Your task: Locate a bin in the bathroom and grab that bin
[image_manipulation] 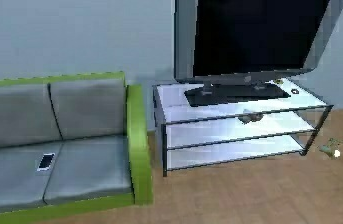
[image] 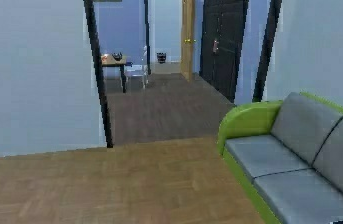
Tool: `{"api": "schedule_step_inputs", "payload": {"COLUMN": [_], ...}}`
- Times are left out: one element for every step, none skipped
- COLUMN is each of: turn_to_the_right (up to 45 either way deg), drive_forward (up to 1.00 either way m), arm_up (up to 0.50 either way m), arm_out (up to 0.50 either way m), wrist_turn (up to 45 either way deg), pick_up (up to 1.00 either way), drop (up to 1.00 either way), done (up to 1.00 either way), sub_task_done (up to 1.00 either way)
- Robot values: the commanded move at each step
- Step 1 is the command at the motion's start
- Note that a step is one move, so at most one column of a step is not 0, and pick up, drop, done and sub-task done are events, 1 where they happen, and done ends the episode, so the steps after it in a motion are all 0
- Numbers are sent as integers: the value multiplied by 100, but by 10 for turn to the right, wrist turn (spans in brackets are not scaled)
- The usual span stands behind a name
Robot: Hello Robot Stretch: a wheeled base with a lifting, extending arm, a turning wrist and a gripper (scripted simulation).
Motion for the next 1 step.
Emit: {"api": "schedule_step_inputs", "payload": {"turn_to_the_right": [0], "drive_forward": [100], "arm_up": [0], "arm_out": [0], "wrist_turn": [0], "pick_up": [0], "drop": [0], "done": [0], "sub_task_done": [0]}}
